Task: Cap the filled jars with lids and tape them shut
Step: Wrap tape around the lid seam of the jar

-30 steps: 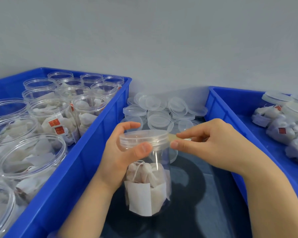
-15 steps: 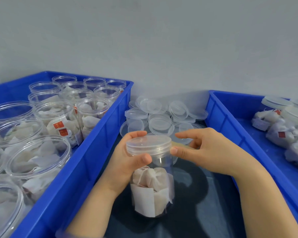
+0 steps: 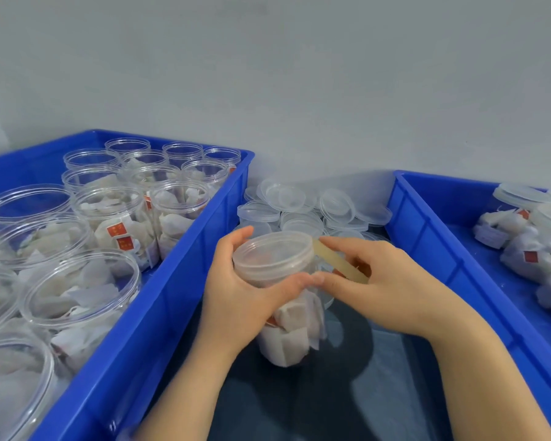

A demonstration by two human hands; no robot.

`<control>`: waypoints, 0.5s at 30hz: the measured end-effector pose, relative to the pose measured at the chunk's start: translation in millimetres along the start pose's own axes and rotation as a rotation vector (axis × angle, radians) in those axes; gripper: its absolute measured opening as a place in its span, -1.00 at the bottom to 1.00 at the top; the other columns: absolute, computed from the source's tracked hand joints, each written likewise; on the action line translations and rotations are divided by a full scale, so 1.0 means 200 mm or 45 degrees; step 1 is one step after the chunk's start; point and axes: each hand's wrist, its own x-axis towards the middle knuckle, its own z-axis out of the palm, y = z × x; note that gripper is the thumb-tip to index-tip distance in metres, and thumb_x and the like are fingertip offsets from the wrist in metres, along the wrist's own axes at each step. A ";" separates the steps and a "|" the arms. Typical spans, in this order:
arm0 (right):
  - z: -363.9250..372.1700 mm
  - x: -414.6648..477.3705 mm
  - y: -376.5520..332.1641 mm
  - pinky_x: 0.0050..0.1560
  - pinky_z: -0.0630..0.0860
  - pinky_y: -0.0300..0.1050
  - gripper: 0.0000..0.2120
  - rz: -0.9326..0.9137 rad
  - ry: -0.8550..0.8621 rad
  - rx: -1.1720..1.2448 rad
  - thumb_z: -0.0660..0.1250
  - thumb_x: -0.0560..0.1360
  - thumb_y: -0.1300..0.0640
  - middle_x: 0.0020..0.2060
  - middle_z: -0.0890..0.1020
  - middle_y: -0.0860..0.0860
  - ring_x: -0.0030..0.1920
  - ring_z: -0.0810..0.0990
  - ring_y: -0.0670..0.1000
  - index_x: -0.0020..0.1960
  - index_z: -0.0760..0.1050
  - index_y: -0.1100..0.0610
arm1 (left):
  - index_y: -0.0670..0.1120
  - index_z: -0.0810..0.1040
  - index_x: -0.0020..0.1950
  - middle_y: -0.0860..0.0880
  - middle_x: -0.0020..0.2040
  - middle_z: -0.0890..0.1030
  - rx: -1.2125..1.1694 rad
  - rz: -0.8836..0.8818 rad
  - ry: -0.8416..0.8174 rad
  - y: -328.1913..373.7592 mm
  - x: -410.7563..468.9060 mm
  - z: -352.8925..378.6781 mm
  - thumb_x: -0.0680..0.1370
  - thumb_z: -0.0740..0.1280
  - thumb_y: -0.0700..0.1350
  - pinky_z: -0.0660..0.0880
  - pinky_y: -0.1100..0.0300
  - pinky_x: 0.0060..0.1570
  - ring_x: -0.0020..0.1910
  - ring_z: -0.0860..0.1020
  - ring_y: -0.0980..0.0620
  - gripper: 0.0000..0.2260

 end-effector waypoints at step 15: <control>-0.08 -0.04 0.00 -0.29 0.37 -0.41 -0.28 0.042 0.183 0.064 0.24 -0.03 -0.52 -0.33 0.61 -0.19 -0.29 0.53 -0.29 0.08 0.55 -0.28 | -0.04 0.48 0.21 0.02 0.05 0.66 -0.348 0.055 -0.243 -0.01 0.00 -0.05 0.10 0.49 0.04 0.59 0.21 -0.16 -0.02 0.64 0.09 -0.32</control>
